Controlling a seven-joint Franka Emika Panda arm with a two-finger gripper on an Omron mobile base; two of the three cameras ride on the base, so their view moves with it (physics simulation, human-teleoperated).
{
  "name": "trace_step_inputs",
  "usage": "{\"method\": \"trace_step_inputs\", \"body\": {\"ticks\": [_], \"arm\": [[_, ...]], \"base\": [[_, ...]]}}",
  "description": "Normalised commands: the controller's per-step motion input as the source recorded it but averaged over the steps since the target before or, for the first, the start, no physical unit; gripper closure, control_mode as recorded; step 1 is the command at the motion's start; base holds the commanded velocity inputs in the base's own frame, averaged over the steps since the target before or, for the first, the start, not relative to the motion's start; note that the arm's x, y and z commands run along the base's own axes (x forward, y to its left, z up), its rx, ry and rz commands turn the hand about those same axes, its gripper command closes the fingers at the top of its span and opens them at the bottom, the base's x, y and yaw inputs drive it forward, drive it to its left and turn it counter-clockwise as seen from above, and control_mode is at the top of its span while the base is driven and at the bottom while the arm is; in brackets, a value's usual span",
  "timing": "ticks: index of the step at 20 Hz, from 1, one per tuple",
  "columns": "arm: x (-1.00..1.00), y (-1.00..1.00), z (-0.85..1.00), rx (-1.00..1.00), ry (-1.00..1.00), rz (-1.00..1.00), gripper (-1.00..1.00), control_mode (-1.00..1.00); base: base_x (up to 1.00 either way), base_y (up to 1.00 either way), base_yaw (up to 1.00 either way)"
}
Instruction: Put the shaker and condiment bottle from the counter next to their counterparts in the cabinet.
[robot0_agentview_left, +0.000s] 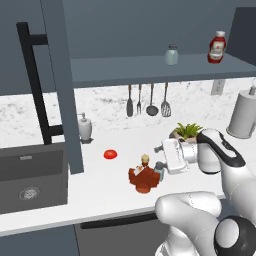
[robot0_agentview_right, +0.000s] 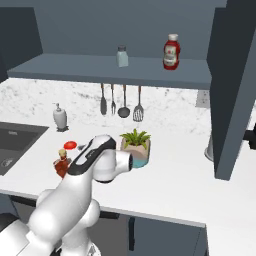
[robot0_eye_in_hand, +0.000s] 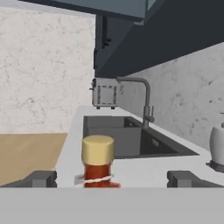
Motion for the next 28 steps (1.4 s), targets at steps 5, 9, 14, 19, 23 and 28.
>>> {"method": "trace_step_inputs", "body": {"ticks": [5, 9, 14, 19, 23, 28], "arm": [[-0.20, 0.48, -0.01, 0.00, 0.00, -0.04, -1.00, -1.00], [0.00, 0.12, 0.00, 0.00, 0.02, -0.02, -1.00, -1.00], [-0.01, 0.00, 0.00, 0.00, 0.00, 0.00, -1.00, -1.00], [-0.26, 0.00, -0.06, 0.00, 0.00, 0.00, -1.00, -1.00], [-0.12, 0.02, -0.18, 0.00, 0.00, 0.00, -1.00, -1.00], [-0.01, 0.22, -0.15, 0.00, 0.00, -0.01, -1.00, -1.00]], "base": [[0.00, 0.00, 0.00], [0.00, 0.00, 0.00], [0.00, 0.00, 0.00], [0.00, 0.00, 0.00], [0.00, 0.00, 0.00], [0.00, 0.00, 0.00]]}}
